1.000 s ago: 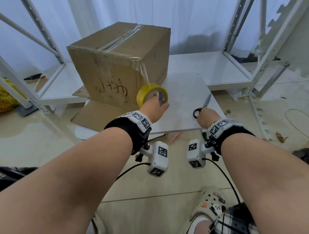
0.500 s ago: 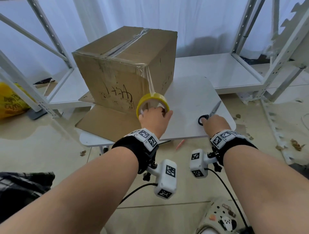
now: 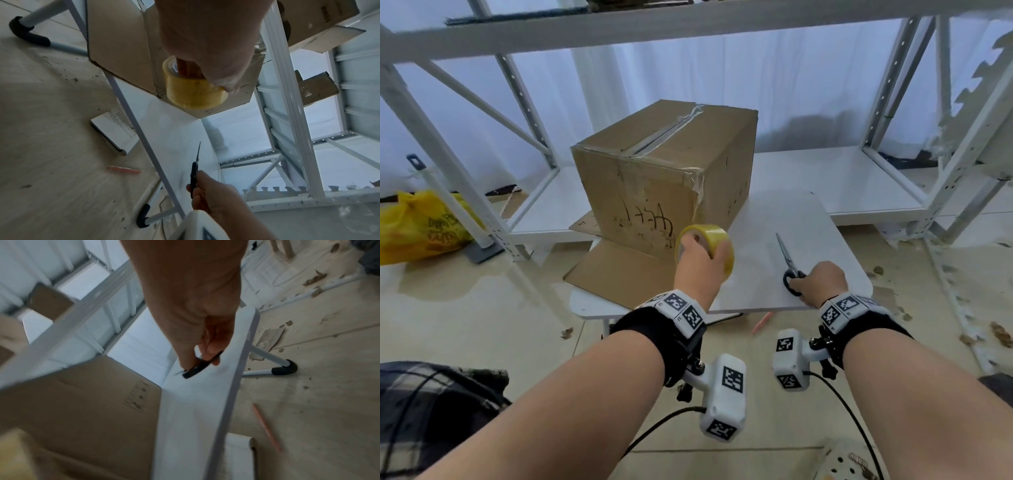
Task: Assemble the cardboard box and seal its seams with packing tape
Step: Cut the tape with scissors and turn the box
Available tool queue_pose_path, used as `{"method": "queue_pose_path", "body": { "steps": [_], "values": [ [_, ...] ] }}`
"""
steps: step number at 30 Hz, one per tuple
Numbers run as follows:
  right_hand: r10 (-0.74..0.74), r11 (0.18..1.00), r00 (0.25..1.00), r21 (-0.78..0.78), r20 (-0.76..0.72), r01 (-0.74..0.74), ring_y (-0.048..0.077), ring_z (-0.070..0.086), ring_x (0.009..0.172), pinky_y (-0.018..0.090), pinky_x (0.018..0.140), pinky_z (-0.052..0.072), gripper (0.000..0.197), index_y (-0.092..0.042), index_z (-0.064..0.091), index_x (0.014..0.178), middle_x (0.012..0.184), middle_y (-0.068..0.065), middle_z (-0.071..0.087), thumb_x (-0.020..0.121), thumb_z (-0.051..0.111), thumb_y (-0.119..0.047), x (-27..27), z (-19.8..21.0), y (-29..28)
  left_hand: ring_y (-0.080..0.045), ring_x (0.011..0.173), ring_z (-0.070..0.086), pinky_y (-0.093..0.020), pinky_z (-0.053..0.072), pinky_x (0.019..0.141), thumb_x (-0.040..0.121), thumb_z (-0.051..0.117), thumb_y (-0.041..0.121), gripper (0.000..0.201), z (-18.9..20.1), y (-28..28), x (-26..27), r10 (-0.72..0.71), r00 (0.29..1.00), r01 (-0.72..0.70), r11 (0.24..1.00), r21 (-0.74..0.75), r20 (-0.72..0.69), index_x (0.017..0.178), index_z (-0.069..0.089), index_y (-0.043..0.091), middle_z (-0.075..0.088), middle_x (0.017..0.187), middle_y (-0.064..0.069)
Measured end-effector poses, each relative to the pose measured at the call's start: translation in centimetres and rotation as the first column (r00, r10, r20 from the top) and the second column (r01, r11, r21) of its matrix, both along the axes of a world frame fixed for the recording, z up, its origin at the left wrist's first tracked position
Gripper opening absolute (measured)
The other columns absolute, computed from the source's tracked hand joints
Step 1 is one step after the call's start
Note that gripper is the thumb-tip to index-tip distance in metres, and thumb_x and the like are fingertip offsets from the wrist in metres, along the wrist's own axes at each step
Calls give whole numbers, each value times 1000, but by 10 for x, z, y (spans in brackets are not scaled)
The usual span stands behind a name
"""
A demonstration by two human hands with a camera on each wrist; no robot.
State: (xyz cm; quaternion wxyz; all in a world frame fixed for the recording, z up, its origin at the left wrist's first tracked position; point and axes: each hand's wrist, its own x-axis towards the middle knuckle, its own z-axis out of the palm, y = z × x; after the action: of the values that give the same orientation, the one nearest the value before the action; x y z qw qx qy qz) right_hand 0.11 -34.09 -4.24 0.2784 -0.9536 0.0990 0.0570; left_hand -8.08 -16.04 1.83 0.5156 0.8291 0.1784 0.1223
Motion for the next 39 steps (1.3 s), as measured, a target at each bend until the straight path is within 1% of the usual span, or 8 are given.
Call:
{"method": "queue_pose_path", "body": {
  "steps": [3,6,11,15,19,22,28,39],
  "values": [
    [-11,953,1000,303,-7,12,23,42,53,29,55,34,31,-1,48,57,53,6,40,81,65,-8,-4,20,0,-25,102,55,-30,42,80,91,59,34,61,11,5,-5,62,998,-60,993,-103,18,133,23,8,49,105,-2],
    [75,878,997,473,5,-69,21,36,56,30,54,32,6,1,62,80,67,8,43,82,58,5,-12,49,5,-28,122,47,-34,41,96,92,57,36,75,22,9,-6,58,998,-63,981,-181,-30,148,12,14,44,137,-10],
    [334,906,941,257,59,-337,25,50,66,30,56,43,11,7,61,91,89,22,63,80,62,5,-20,92,3,-32,116,49,-50,44,100,95,48,36,60,29,11,4,-61,990,19,951,-310,-127,146,25,12,44,136,-14],
    [469,883,879,4,-85,-470,22,56,73,25,63,46,38,-3,63,90,86,10,61,82,72,-39,-24,125,2,-34,113,51,-50,46,97,91,56,30,58,24,10,11,-77,982,17,945,-327,-172,140,31,12,47,128,-13],
    [468,844,849,-162,-244,-512,27,61,99,35,91,50,75,0,66,100,95,11,64,71,64,-70,-13,141,2,-35,109,54,-50,50,91,91,58,23,53,23,13,14,-75,981,9,936,-352,-176,137,35,11,49,122,-14],
    [470,822,846,-225,-252,-524,24,59,93,33,82,47,72,-4,66,100,88,6,61,71,64,-69,-9,152,4,-36,108,55,-46,54,84,90,58,18,48,24,17,16,-65,984,-1,929,-369,-167,134,38,15,50,121,-15],
    [489,771,822,-297,-291,-564,22,57,106,40,97,47,67,-14,63,111,112,4,61,71,66,-67,1,158,12,-33,105,54,-45,50,86,89,56,19,40,20,19,18,-43,988,-27,898,-440,-148,126,41,23,52,118,-12],
    [548,741,773,-244,-318,-626,21,56,109,37,96,48,62,-17,62,115,113,4,62,74,66,-63,14,156,25,-20,86,55,-38,50,83,92,55,25,21,15,21,20,38,996,-70,880,-469,-77,112,51,18,57,105,-4]
  ]
}}
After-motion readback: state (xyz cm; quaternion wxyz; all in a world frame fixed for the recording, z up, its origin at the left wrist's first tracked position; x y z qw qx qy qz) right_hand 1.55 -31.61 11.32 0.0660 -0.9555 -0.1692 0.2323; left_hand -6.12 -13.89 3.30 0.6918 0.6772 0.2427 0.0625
